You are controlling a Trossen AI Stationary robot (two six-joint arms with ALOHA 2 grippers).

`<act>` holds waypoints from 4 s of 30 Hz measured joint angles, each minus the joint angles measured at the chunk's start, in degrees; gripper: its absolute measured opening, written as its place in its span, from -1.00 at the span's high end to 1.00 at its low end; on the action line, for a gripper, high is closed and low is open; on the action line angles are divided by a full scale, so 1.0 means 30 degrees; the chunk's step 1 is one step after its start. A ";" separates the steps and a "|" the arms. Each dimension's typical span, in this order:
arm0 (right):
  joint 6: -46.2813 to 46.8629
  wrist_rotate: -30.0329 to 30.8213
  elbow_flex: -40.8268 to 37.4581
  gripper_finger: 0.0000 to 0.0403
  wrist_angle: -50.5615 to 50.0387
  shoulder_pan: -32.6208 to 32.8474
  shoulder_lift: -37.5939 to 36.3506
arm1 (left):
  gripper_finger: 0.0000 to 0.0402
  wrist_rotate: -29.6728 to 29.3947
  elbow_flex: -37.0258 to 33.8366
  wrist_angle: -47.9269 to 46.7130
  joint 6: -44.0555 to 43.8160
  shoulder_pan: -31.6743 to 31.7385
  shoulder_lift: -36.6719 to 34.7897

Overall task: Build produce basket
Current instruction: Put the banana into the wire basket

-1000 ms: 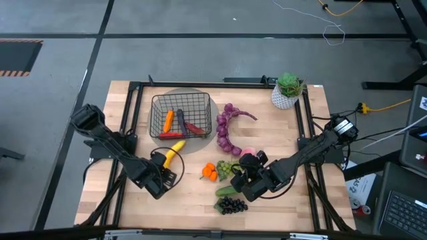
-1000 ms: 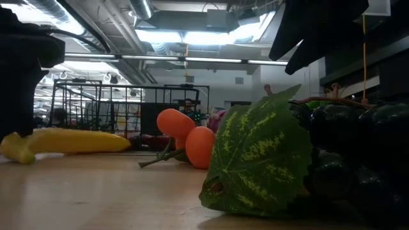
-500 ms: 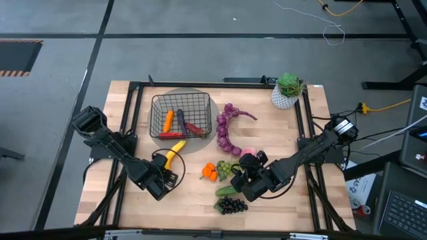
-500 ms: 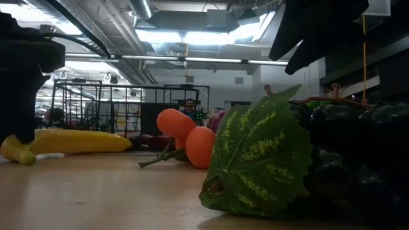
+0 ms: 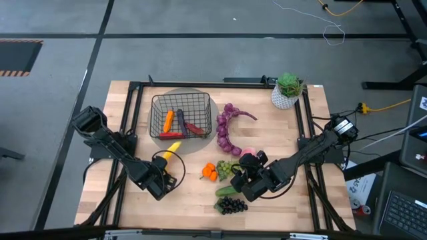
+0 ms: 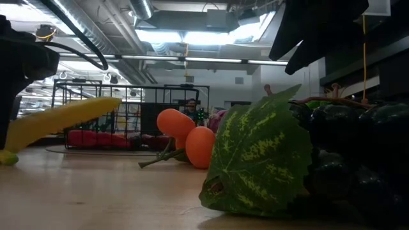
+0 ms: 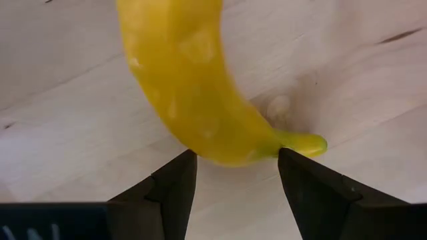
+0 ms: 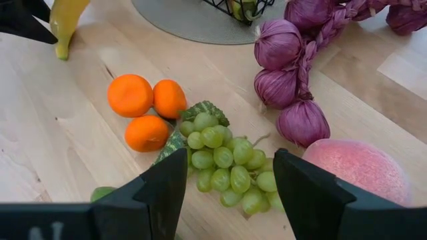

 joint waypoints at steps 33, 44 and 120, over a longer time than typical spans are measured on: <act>-0.0007 0.0135 0.0000 -0.10 0.0000 0.0000 -0.0007 | -0.02 0.5034 0.2408 -0.0040 0.1218 -0.1362 0.0000; -0.0007 0.0182 0.0000 -0.10 0.0000 0.0000 -0.0007 | -0.02 0.2265 0.4277 -0.8206 0.2382 0.0111 -0.0015; -0.0015 0.0627 0.0007 -0.10 0.0058 0.0000 -0.0007 | 0.48 -1.1380 1.1311 -0.7377 2.0671 0.4213 0.0009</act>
